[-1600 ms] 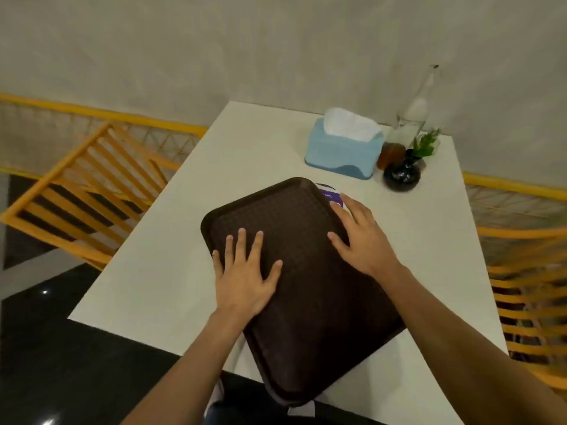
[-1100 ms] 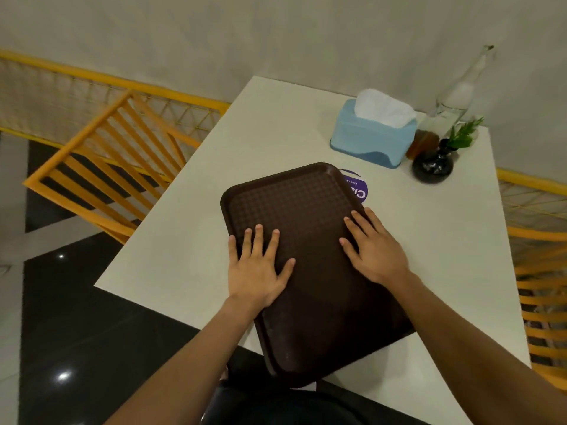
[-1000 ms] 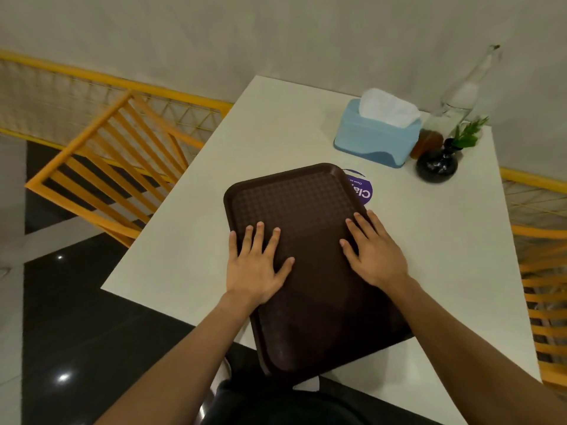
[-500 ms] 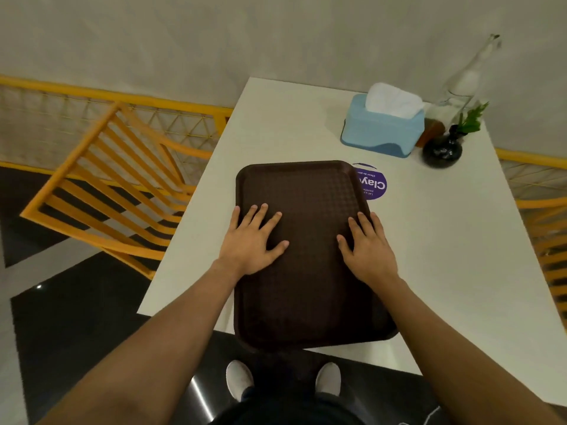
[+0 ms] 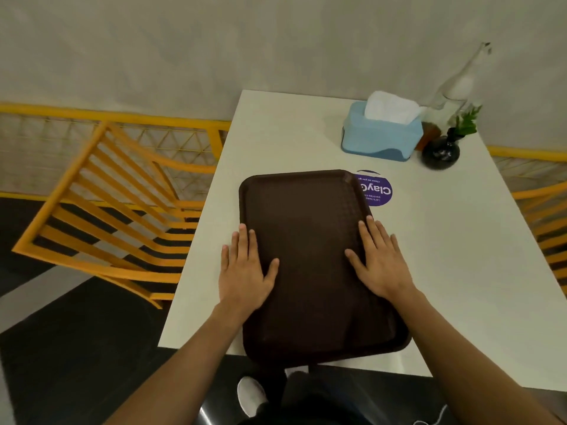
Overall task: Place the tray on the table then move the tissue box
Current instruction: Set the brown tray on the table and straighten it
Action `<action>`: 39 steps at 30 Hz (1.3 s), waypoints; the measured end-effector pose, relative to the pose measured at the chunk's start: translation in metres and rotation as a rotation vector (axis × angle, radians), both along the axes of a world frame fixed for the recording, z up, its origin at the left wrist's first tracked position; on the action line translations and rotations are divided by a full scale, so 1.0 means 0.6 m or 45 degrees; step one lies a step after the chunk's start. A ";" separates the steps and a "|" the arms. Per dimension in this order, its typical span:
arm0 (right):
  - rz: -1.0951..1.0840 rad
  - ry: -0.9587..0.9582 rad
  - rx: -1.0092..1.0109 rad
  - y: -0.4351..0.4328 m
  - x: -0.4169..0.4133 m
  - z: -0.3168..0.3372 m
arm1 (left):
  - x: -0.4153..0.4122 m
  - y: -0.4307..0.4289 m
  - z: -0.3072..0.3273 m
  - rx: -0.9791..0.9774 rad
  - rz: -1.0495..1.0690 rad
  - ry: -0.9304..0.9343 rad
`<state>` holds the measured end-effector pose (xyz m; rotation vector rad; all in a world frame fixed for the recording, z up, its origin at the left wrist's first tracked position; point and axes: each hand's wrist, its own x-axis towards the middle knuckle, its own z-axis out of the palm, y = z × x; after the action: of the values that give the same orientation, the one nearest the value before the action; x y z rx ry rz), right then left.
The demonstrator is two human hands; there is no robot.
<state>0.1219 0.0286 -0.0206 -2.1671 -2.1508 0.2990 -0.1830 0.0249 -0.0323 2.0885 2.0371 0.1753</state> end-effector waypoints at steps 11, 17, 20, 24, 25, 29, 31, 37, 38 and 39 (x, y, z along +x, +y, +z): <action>-0.159 0.073 0.024 0.051 -0.085 -0.013 | -0.082 0.112 0.001 0.029 -0.110 -0.058; -0.218 0.316 0.066 0.083 -0.127 0.004 | -0.124 0.159 0.017 0.105 0.031 -0.255; -0.346 0.440 0.132 0.082 -0.129 0.016 | -0.147 0.169 0.024 0.148 0.125 -0.446; -0.515 0.264 0.201 0.064 -0.123 0.026 | -0.161 0.158 0.033 0.237 0.036 -0.439; -0.517 0.242 0.171 0.060 -0.125 0.025 | -0.163 0.155 0.034 0.246 0.028 -0.448; -0.480 0.314 0.100 0.035 -0.147 0.015 | -0.178 0.138 0.027 0.218 0.046 -0.515; -0.477 0.321 0.130 0.022 -0.166 0.011 | -0.195 0.129 0.022 0.221 0.056 -0.555; -0.457 0.270 0.134 0.023 -0.186 0.011 | -0.209 0.137 0.022 0.222 0.059 -0.501; -0.460 0.240 0.120 0.029 -0.181 0.012 | -0.203 0.143 0.025 0.218 0.056 -0.468; -0.467 0.212 0.106 0.035 -0.175 0.014 | -0.198 0.149 0.027 0.213 0.054 -0.436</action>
<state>0.0167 0.0495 -0.0119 -2.3361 -1.6126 0.3413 -0.3015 0.1141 -0.0163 1.9420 1.9134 0.6815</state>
